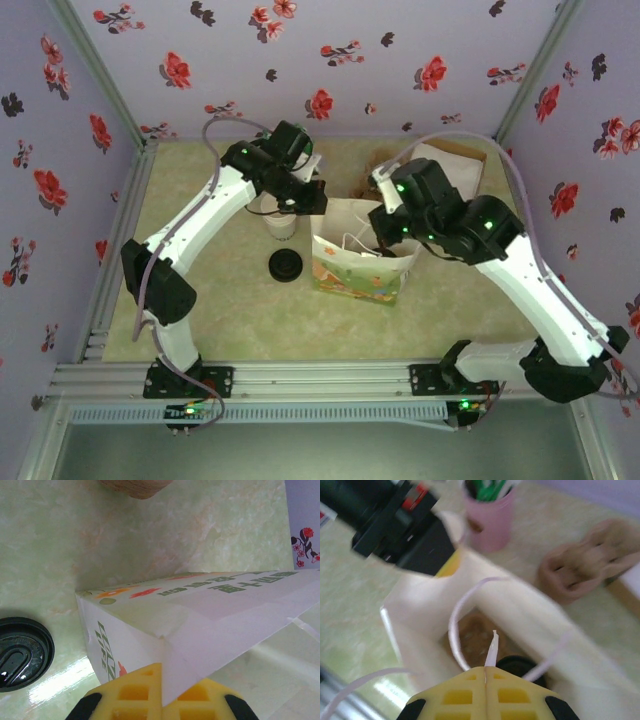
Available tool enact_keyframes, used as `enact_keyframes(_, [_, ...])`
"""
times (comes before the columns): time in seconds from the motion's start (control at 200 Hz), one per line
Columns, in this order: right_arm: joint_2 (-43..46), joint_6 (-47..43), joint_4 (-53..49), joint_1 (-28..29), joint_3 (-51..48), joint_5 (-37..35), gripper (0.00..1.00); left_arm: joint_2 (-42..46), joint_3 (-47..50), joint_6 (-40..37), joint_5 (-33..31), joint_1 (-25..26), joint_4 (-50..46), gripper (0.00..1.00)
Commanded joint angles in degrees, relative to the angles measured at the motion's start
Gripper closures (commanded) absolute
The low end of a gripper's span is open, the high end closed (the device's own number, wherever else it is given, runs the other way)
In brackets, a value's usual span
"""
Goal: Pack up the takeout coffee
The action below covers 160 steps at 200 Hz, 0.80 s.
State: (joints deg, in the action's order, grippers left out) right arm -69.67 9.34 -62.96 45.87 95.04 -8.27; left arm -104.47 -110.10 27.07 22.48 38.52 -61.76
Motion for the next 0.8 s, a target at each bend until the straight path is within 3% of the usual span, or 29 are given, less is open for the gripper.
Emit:
enact_keyframes(0.0, [4.78, -1.65, 2.46, 0.27, 3.57, -13.53, 1.0, -0.72, -0.78, 0.44, -0.02, 0.32, -0.87, 1.0])
enact_keyframes(0.12, [3.84, -2.57, 0.77, 0.13, 5.51, -9.7, 1.0, -0.7, -0.46, 0.21, -0.01, 0.43, -0.7, 1.0])
enact_keyframes(0.24, [2.32, -3.83, -5.0, 0.18, 10.94, -14.21, 1.0, -0.63, -0.37, 0.11, -0.03, 0.5, -0.7, 1.0])
enact_keyframes(0.39, [2.86, -4.54, -5.36, 0.19, 15.48, -7.73, 1.0, -0.82, -0.02, -0.17, 0.01, 0.5, -0.73, 1.0])
enact_keyframes(0.605, [6.85, -5.45, -2.75, 0.16, 22.51, -9.79, 1.0, -0.95, 0.2, -0.44, 0.01, 0.5, -0.74, 1.0])
enact_keyframes(0.795, [9.83, -3.38, 0.09, 0.18, 24.23, 0.55, 1.0, -1.18, 0.19, -0.61, 0.04, 0.52, -0.66, 1.0])
